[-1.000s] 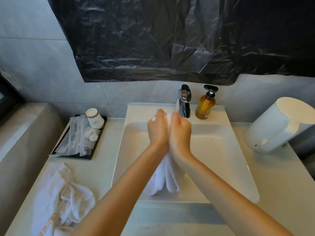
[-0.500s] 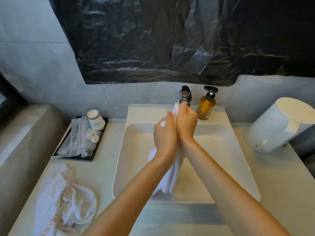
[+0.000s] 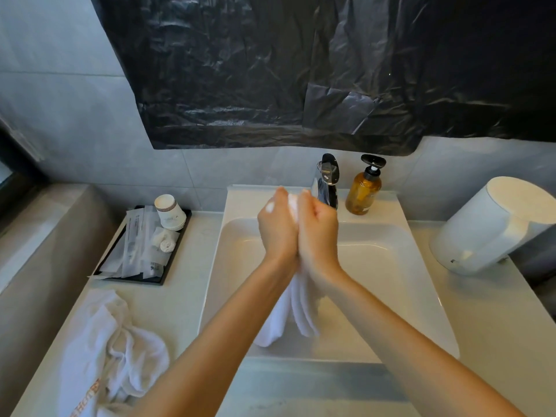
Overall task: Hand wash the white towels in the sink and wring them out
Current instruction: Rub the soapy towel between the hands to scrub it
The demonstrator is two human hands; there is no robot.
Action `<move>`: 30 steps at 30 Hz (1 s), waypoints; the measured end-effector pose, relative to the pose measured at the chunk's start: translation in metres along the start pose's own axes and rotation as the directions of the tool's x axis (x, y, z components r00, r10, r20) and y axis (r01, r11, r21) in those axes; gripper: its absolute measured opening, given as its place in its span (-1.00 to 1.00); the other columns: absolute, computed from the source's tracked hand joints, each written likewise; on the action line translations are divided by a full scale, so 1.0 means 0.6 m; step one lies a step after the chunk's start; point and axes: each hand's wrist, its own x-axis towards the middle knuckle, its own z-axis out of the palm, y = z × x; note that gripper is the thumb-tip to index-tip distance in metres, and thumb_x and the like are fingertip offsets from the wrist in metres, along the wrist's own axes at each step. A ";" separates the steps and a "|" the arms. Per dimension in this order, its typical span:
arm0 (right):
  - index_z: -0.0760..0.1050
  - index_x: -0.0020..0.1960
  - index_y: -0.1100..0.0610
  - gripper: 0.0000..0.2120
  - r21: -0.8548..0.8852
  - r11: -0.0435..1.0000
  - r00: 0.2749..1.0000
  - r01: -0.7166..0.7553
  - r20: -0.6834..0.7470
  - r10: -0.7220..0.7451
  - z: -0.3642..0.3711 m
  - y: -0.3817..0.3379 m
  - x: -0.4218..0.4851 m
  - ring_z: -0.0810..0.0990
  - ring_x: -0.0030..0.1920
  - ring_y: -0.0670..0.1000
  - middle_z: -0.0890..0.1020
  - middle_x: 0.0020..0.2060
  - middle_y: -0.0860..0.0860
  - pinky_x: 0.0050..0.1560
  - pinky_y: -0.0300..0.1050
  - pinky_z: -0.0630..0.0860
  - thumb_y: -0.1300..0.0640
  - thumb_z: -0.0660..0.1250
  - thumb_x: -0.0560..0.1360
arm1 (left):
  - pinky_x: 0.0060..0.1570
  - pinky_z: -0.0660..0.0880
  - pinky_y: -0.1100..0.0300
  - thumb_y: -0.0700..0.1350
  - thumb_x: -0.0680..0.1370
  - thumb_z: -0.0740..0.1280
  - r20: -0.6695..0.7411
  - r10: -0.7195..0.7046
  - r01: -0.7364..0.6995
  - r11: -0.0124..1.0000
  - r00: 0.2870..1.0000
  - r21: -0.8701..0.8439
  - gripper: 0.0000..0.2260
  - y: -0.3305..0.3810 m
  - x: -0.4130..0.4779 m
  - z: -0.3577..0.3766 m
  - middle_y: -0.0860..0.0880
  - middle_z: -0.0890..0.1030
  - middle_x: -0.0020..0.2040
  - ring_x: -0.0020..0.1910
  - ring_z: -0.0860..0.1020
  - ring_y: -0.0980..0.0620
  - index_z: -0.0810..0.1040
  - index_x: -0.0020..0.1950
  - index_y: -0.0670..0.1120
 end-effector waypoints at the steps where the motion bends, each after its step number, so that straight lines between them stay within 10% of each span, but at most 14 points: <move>1: 0.28 -0.47 0.05 -0.54 0.015 0.999 0.999 -0.045 -0.018 0.045 -0.003 -0.004 0.026 0.37 -0.42 -0.06 0.36 -0.59 -0.10 -0.31 -0.14 0.31 0.11 0.18 0.61 | -0.23 0.41 0.14 -0.10 0.66 0.14 0.023 0.016 -0.017 1.000 1.000 0.020 -0.67 -0.003 -0.008 0.007 -0.04 0.49 -0.36 -0.33 0.46 0.02 0.40 -0.31 -0.07; 4: 0.31 -0.48 0.06 -0.55 0.120 0.984 0.969 -0.132 -0.193 0.153 -0.013 -0.021 0.073 0.38 -0.41 -0.03 0.37 -0.62 -0.11 -0.31 -0.13 0.33 0.14 0.18 0.59 | -0.13 0.48 0.12 -0.04 0.66 0.14 0.115 0.006 -0.009 1.000 0.993 0.022 -0.72 -0.011 -0.036 0.025 -0.04 0.60 -0.22 -0.16 0.58 0.02 0.53 -0.17 -0.06; 10: 0.35 -0.47 0.03 -0.55 0.013 1.000 0.999 -0.013 0.048 0.012 -0.019 -0.018 0.013 0.39 -0.48 -0.17 0.39 -0.62 -0.13 -0.34 -0.23 0.35 0.12 0.22 0.61 | -0.35 0.43 0.32 -0.04 0.67 0.15 0.052 -0.011 0.016 0.995 0.999 -0.102 -0.69 0.002 -0.006 0.014 0.09 0.53 -0.43 -0.39 0.50 0.23 0.43 -0.27 -0.01; 30: 0.28 -0.51 0.04 -0.54 0.047 0.992 0.993 -0.119 0.027 0.118 -0.006 -0.029 0.036 0.31 -0.49 -0.15 0.32 -0.63 -0.15 -0.38 -0.24 0.27 0.24 0.21 0.55 | -0.27 0.41 0.13 -0.04 0.66 0.15 -0.006 -0.042 0.041 0.997 0.999 -0.068 -0.66 0.005 -0.013 0.011 0.08 0.49 -0.41 -0.36 0.48 0.14 0.38 -0.32 -0.03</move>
